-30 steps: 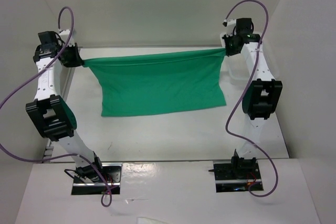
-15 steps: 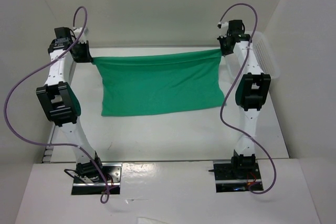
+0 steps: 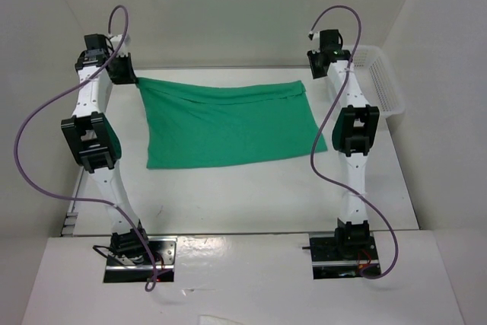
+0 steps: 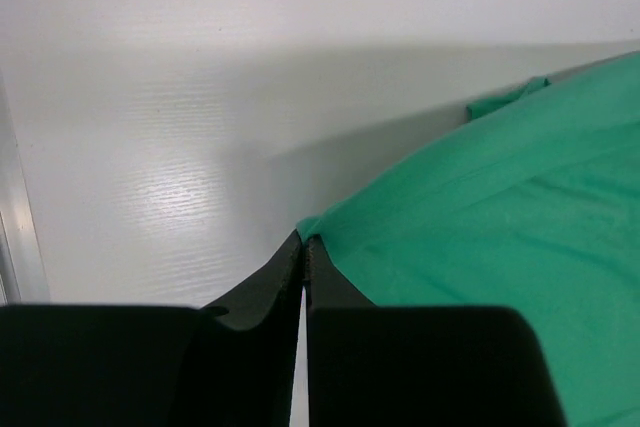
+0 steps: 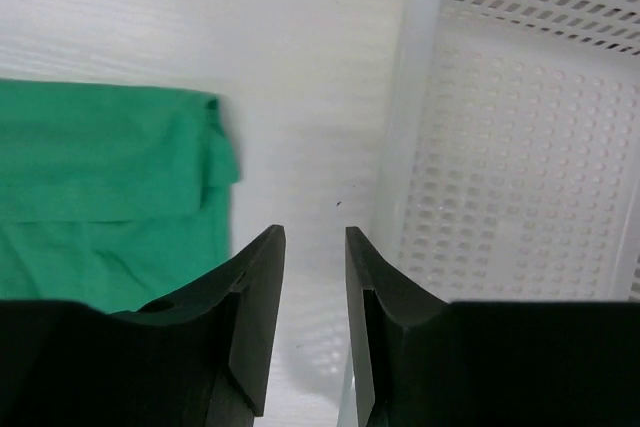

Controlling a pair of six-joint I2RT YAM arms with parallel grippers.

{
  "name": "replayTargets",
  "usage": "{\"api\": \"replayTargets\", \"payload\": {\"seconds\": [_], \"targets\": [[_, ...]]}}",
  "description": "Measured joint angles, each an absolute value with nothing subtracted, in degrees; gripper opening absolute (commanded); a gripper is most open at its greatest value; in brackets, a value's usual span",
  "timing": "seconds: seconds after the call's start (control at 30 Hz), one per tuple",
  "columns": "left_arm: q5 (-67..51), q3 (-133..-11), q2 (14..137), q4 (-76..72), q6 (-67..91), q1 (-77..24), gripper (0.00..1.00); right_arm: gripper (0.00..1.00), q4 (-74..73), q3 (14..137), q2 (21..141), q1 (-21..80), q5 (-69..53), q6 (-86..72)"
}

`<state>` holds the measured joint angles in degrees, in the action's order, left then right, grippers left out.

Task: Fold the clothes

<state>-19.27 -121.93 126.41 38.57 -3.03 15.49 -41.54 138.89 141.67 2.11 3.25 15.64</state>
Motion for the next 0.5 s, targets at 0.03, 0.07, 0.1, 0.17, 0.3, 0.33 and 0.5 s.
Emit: {"api": "replayTargets", "payload": {"seconds": [0.03, 0.07, 0.1, 0.17, 0.3, 0.33, 0.5], "targets": [[-19.33, -122.56, 126.48, 38.74, -2.72, 15.64, 0.16, 0.43, -41.45, 139.2, 141.82, 2.13, 4.03, 15.25], [-19.35, -123.28, 126.61, 38.83, -2.46, 15.86, 0.21, 0.45, -41.17, 139.5, 141.91, 2.13, 4.8, 14.76], [-19.42, -124.11, 126.72, 38.83, -2.09, 16.19, 0.23, 0.45, -40.86, 139.7, 141.91, 2.13, 5.37, 14.61], [-19.42, -125.91, 127.0, 38.76, -1.34, 17.02, 0.43, 0.5, -40.42, 140.4, 141.91, 2.13, 6.81, 14.26], [-19.38, -127.31, 127.07, 38.44, -1.19, 18.55, 0.82, 0.57, -39.33, 141.34, 141.88, 2.13, 8.78, 13.5], [-19.35, -127.31, 127.07, 38.5, -1.15, 18.83, 0.85, 0.62, -39.31, 141.34, 141.8, 2.13, 8.88, 13.32], [-19.35, -127.04, 127.0, 39.31, -1.32, 19.81, 0.89, 0.69, -40.01, 140.0, 139.74, 2.13, 7.14, 13.28]]}}
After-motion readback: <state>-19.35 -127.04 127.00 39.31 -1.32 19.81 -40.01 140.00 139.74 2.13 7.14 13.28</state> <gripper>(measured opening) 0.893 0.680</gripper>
